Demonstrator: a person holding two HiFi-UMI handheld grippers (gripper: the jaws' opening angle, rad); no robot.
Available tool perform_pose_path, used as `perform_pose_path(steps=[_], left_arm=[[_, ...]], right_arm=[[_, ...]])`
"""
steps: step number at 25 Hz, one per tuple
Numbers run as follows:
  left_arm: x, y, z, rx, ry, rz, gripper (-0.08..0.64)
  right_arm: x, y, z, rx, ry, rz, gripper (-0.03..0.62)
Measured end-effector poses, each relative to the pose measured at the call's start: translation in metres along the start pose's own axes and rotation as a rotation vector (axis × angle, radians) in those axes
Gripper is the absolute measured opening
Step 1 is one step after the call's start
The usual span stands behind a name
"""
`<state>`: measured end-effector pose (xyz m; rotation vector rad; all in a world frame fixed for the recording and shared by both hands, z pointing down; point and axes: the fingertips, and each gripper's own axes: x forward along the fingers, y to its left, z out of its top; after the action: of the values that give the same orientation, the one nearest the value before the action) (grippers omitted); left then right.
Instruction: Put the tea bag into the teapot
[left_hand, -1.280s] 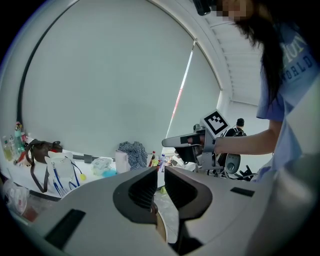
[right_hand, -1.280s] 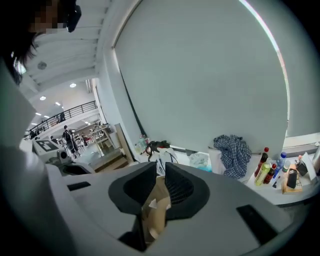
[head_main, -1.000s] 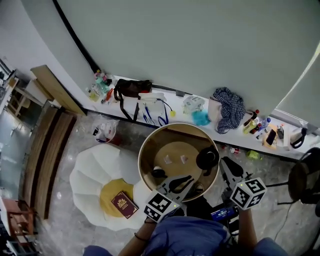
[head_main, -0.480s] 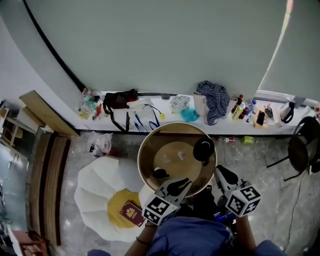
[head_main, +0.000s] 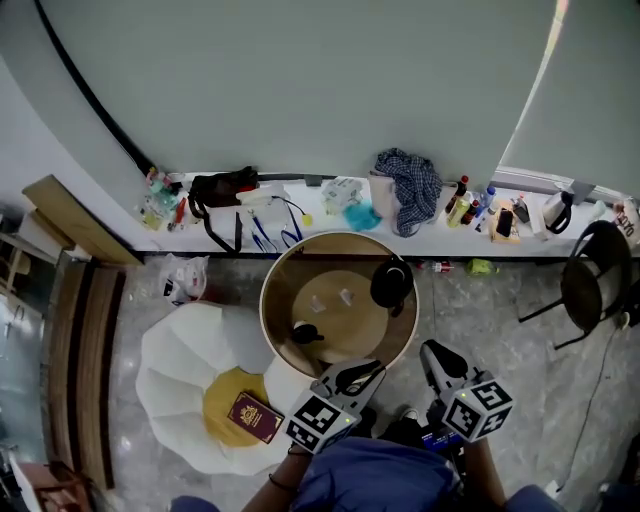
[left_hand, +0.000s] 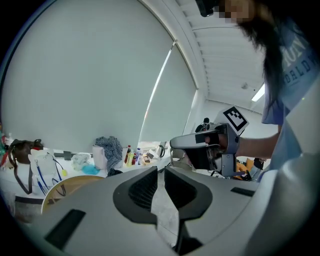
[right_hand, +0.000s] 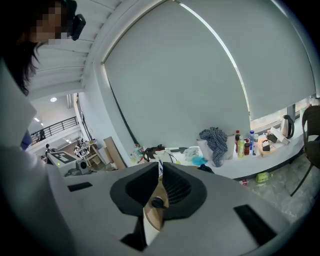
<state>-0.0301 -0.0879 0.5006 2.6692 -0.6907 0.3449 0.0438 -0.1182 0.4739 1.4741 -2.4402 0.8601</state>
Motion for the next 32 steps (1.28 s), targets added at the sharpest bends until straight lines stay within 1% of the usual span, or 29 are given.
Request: perform_pose_path(steps=[4,10,15,20,32], left_arm=[[-0.002,-0.004,0.012,0.021,-0.023,0.035,0.037],[-0.001,-0.019,0.025,-0.008,-0.072,0.124,0.037],[-0.003,-0.056,0.024,-0.062,-0.118,0.171,0.037],[0.002,-0.097,0.02,-0.024,-0.105,0.192,0.037],[-0.002,-0.181,0.007,0.011,-0.132,0.252,0.037]], right_arm=[[-0.006,-0.001,-0.01,-0.008,0.034,0.019,0.035],[-0.029,-0.001,-0.023,-0.048,0.075,0.079,0.035],[-0.065,0.001,-0.034,-0.065,0.068,0.137,0.035],[-0.1,0.002,-0.044,-0.086,0.068,0.177,0.035],[-0.173,0.01,-0.062,-0.152,0.031,0.246,0.034]])
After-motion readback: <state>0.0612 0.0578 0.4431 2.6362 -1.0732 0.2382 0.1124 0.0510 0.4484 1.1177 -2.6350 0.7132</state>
